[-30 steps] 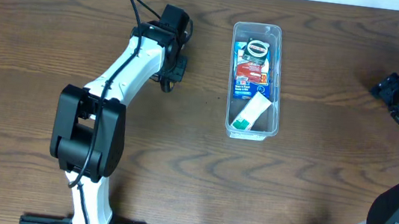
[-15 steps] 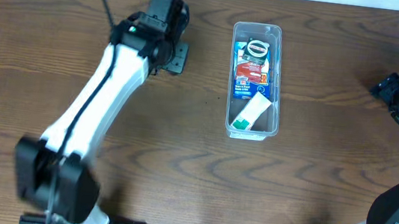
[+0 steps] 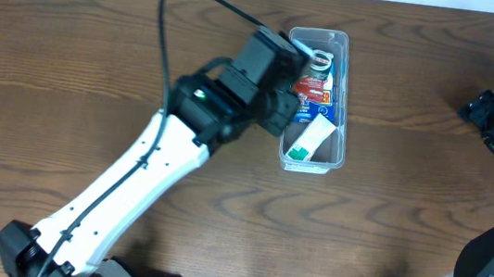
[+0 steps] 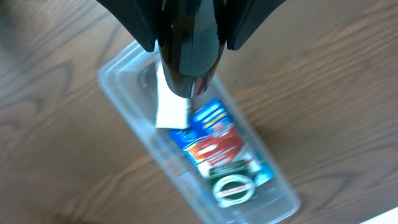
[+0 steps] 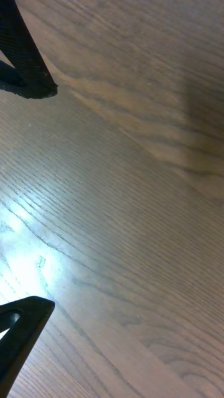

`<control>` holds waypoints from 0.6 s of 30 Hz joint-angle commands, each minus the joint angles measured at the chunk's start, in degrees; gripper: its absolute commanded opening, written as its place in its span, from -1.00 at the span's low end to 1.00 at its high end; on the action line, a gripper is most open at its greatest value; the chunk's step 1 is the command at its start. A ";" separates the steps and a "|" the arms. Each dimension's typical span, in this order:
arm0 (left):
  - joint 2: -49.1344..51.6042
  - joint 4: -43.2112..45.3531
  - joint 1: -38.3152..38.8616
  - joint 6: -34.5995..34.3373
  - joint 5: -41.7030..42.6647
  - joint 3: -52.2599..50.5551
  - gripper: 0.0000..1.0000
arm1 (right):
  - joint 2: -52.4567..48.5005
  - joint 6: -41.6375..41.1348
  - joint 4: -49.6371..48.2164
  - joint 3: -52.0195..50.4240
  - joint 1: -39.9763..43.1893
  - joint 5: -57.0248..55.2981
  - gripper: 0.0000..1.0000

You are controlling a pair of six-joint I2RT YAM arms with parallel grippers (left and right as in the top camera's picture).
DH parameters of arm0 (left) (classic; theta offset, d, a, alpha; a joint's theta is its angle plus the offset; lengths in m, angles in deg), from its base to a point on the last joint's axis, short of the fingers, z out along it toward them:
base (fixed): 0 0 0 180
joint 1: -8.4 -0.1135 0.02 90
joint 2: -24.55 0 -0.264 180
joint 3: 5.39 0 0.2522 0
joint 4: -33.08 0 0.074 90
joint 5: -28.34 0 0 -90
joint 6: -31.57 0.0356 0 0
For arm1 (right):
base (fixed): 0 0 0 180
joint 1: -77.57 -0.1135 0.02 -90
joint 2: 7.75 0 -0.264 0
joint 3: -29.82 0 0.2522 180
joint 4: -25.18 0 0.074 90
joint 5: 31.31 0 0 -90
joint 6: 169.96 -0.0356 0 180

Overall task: Pack container
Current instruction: 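Carry the bottle over the container and lower it inside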

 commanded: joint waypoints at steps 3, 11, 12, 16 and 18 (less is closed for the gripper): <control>3.10 2.93 3.19 -2.23 0.17 1.03 -0.38 | -0.28 -0.94 0.09 -0.11 0.22 -0.98 0.99; 9.94 5.14 6.23 -2.84 0.17 1.01 -0.38 | -0.28 -0.94 0.09 -0.11 0.22 -0.98 0.98; 10.93 5.60 6.43 -2.86 0.17 1.01 -0.38 | -0.28 -0.94 0.09 -0.11 0.22 -0.98 0.99; 13.29 6.97 6.40 -3.08 0.15 1.01 -0.38 | -0.28 -0.94 0.11 -0.11 0.22 -0.98 0.99; 14.01 7.82 6.40 -3.76 0.15 1.01 -0.38 | -0.28 -0.94 0.09 -0.11 0.22 -0.98 0.99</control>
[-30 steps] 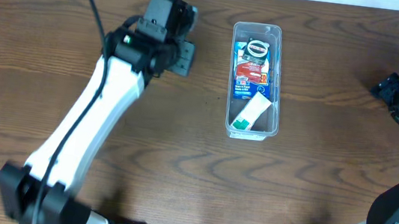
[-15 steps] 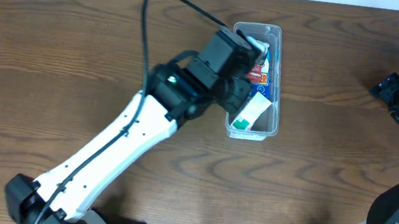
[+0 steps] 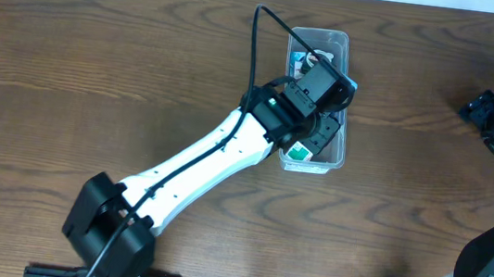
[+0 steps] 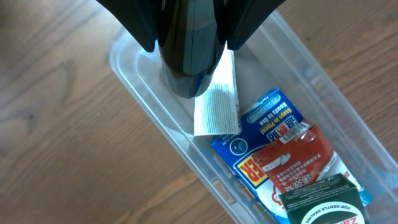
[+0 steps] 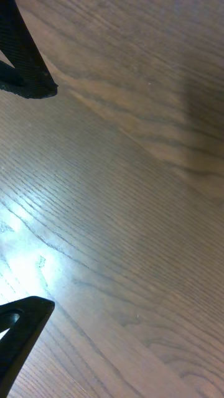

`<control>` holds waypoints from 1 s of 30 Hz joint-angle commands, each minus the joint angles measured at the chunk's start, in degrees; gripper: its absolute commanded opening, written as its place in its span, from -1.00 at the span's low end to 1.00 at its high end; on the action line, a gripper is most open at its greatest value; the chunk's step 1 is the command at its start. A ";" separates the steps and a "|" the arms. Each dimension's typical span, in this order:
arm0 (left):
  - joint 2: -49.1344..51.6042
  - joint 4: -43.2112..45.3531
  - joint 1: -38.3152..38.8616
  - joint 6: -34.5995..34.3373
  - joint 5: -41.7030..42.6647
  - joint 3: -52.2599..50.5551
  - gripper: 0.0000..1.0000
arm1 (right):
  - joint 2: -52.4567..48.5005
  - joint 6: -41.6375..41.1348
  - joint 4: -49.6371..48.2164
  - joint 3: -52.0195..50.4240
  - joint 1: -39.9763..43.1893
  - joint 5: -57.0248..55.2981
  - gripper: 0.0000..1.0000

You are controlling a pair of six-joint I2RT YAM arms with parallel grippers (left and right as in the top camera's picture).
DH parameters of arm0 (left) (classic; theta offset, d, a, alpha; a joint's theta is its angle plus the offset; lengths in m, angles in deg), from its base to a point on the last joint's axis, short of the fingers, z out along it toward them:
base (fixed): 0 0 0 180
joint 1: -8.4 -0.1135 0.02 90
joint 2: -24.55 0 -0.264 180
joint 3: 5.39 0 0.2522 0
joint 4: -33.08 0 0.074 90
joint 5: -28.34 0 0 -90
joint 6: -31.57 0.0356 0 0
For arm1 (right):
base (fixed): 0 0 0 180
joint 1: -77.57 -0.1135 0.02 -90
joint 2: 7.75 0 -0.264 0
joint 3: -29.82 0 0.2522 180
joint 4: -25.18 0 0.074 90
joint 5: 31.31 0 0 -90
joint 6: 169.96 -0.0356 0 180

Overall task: Pack container
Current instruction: 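Carry the bottle over the container and lower it inside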

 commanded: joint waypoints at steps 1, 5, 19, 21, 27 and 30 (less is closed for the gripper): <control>0.59 1.81 -0.04 -1.97 0.02 1.01 -0.37 | -0.28 -0.94 0.09 -0.11 0.22 -0.98 0.98; 2.01 4.00 -0.04 -2.34 0.02 1.01 -0.38 | -0.28 -0.94 0.09 -0.11 0.22 -0.98 0.98; 7.89 4.33 -0.04 -2.73 0.02 1.01 -0.37 | -0.28 -0.94 0.09 -0.11 0.22 -0.98 0.98; 8.37 4.31 -0.04 -2.75 0.02 0.96 -0.37 | -0.28 -0.94 0.11 -0.11 0.22 -0.98 0.98; 9.64 3.93 -0.02 -2.78 0.07 0.94 -0.36 | -0.28 -0.94 0.09 -0.11 0.22 -0.98 0.98; 10.47 3.89 -0.04 -2.75 0.92 0.94 -0.36 | -0.28 -0.94 0.09 -0.11 0.22 -0.98 0.99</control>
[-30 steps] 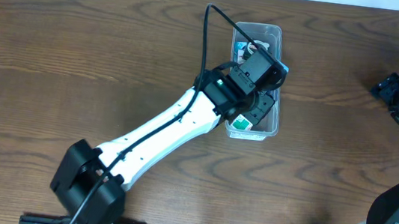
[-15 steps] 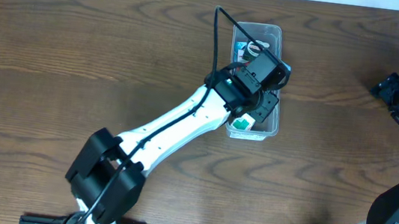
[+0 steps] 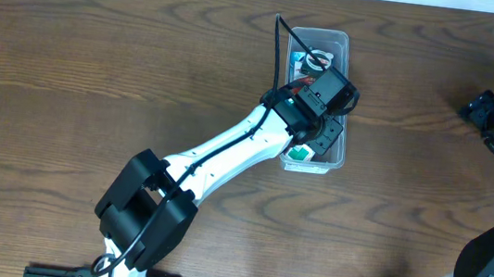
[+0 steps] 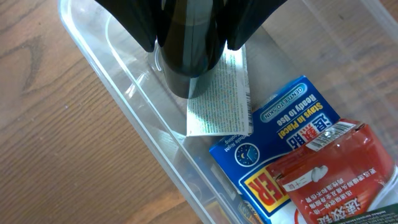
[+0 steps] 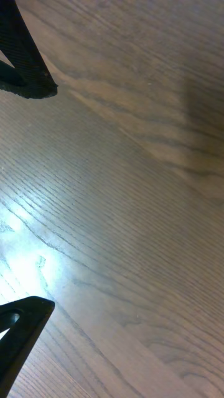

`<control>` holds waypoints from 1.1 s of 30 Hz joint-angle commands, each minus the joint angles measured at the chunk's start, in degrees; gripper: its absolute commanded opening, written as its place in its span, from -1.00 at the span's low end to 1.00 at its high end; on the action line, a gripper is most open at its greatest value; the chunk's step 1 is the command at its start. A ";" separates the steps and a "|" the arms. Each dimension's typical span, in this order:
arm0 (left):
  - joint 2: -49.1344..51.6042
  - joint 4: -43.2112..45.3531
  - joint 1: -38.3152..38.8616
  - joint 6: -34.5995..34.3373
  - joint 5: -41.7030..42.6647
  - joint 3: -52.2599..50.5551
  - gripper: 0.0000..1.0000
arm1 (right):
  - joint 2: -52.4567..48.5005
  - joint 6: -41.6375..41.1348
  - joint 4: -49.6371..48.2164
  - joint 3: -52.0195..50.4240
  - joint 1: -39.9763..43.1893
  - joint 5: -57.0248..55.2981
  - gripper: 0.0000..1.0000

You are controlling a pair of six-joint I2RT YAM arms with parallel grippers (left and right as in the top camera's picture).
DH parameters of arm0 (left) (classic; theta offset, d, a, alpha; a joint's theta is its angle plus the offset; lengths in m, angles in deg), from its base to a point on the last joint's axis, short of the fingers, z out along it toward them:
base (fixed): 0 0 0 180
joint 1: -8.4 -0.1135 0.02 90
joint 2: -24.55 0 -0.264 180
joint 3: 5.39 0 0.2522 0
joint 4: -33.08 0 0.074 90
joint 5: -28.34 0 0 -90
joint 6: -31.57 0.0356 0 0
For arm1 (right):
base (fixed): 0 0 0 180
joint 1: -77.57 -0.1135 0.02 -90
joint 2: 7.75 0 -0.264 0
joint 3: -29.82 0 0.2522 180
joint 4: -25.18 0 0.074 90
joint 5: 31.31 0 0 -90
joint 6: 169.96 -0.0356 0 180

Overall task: Pack container
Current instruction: 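Carry the bottle over the container and lower it inside, then release the bottle and withdraw left gripper to its rest pose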

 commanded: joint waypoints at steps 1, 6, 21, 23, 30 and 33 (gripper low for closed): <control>2.14 -0.13 -0.02 -0.50 1.29 0.94 -0.35 | -0.28 -0.94 0.09 -0.11 0.22 -0.98 0.98; 2.86 -0.15 -0.02 -0.50 4.04 0.83 -0.35 | -0.28 -0.94 0.09 -0.11 0.22 -0.98 0.98; 2.86 -1.25 -0.09 -0.24 2.03 0.63 -0.35 | -0.28 -0.94 0.09 -0.11 0.22 -0.98 0.98; 2.86 -1.42 -0.09 -0.24 2.03 0.63 -0.35 | -0.28 -0.94 0.09 -0.11 0.22 -0.98 0.98; 2.86 -1.46 -0.09 -0.24 2.03 0.63 0.01 | -0.28 -0.94 0.09 -0.11 0.22 -0.98 0.99; 2.84 -1.44 -0.09 -0.24 2.03 0.63 0.04 | -0.28 -0.94 0.09 -0.11 0.22 -0.98 0.99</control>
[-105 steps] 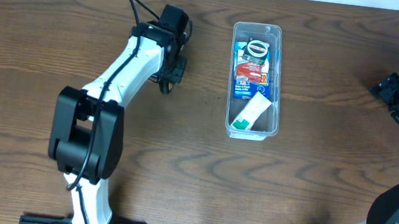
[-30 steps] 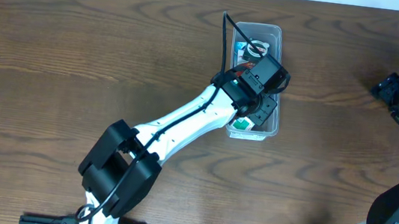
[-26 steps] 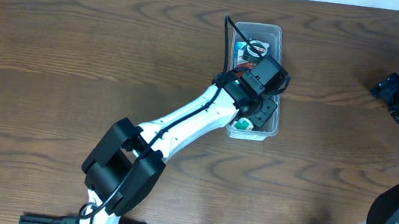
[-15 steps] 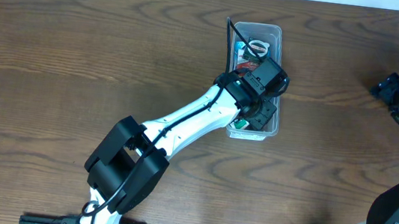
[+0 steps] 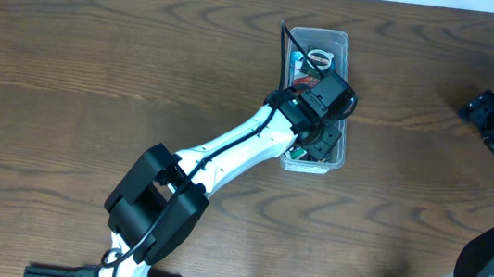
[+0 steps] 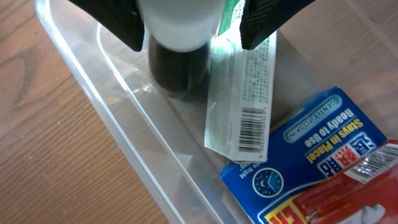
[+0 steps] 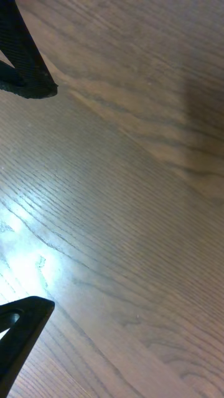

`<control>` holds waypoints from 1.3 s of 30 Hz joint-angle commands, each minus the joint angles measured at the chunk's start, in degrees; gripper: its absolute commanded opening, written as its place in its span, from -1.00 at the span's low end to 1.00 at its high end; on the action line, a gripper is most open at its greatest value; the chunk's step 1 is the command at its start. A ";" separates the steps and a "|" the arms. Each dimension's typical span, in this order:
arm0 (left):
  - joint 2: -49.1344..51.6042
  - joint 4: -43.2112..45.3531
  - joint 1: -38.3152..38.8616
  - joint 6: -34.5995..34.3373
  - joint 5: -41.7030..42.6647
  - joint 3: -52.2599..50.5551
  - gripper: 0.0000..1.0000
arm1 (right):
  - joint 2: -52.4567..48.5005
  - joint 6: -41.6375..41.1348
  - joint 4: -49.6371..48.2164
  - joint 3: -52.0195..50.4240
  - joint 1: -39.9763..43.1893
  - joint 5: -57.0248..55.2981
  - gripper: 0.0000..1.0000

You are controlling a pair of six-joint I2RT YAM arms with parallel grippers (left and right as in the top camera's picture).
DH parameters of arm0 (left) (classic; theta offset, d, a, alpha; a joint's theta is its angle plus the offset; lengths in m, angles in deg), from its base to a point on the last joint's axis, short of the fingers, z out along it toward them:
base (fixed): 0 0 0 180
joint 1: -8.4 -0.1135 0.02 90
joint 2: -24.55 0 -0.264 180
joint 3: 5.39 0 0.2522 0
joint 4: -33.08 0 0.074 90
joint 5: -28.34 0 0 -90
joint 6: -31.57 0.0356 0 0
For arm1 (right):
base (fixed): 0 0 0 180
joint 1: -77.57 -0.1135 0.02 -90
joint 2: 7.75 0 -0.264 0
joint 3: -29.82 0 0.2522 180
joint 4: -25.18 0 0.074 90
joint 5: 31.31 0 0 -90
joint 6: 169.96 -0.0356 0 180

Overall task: Pack container
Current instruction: 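Release the bottle and withdraw left gripper to its rest pose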

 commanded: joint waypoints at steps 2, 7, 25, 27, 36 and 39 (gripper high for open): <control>0.26 0.04 -0.11 0.35 -0.50 0.70 0.13 | -0.28 -0.94 0.09 -0.11 0.22 -0.98 0.98; -1.62 0.15 -0.33 0.35 -0.48 1.62 0.54 | -0.28 -0.94 0.09 -0.11 0.22 -0.98 0.99; -30.53 -6.69 -6.03 0.33 -3.02 1.95 0.96 | -0.28 -0.94 0.09 -0.11 0.22 -0.98 0.98; -33.97 -10.58 -7.21 0.31 -5.81 1.95 0.96 | -0.28 -0.94 0.09 -0.11 0.22 -0.98 0.98; -49.83 -24.15 -10.23 -0.02 -7.17 1.92 0.96 | -0.28 -0.94 0.09 -0.11 0.22 -0.98 0.99; -54.34 -29.68 -10.23 -1.51 -7.17 1.86 0.96 | -0.28 -0.94 0.09 -0.11 0.22 -0.98 0.99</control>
